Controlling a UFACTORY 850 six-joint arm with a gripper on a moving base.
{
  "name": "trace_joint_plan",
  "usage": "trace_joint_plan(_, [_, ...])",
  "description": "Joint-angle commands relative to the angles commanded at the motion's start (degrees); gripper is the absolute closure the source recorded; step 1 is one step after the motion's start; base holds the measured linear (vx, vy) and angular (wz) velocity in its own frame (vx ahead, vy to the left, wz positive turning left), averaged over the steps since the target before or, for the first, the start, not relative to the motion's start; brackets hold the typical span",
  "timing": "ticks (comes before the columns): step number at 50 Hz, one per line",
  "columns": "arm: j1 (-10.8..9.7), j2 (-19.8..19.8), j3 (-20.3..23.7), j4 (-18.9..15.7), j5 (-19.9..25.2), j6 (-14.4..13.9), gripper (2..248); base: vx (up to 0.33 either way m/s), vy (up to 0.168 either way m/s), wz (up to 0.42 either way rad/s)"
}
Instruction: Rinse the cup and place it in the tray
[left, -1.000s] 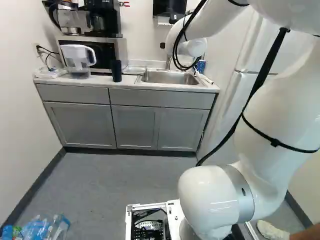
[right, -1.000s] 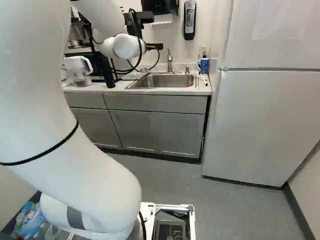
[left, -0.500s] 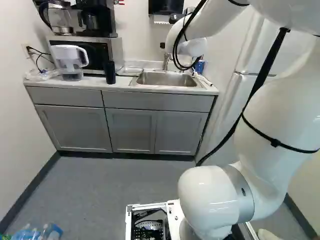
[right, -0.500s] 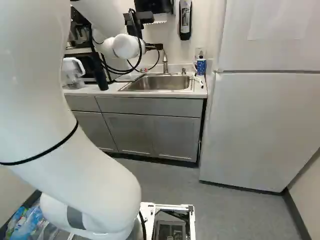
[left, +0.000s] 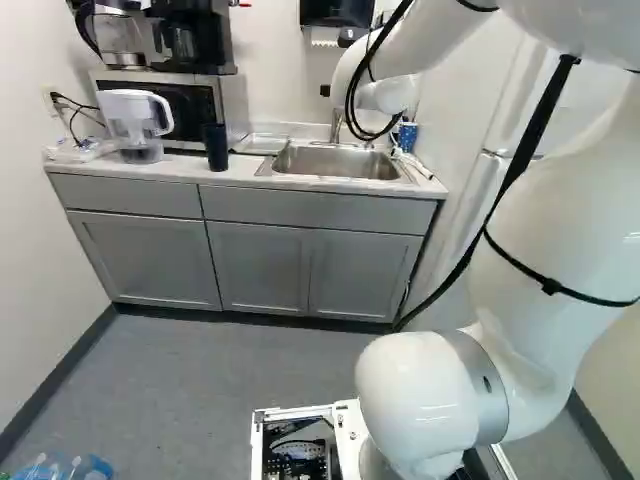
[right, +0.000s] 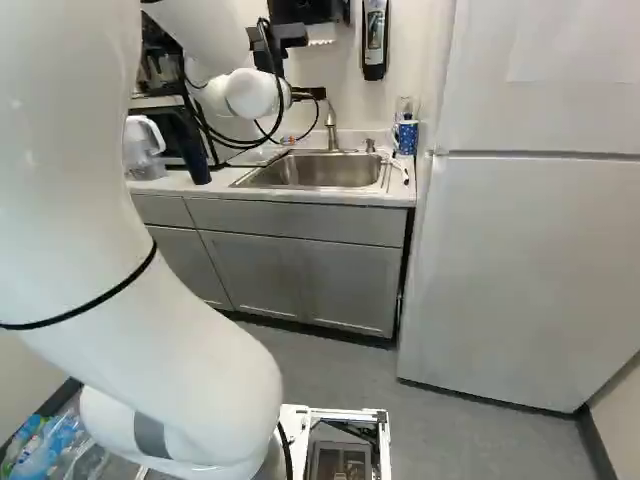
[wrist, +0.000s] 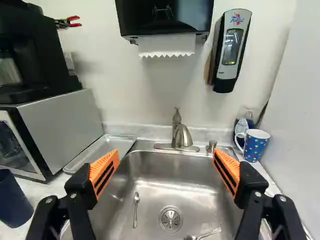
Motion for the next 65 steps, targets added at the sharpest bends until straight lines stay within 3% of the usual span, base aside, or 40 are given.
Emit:
trace_joint_plan(36, [0.0,0.0,0.0,0.0,0.0,0.0,3,0.148,-0.041,0.174])
trace_joint_plan(65, [0.0,0.0,0.0,0.0,0.0,0.0,3,0.131,-0.044,0.016])
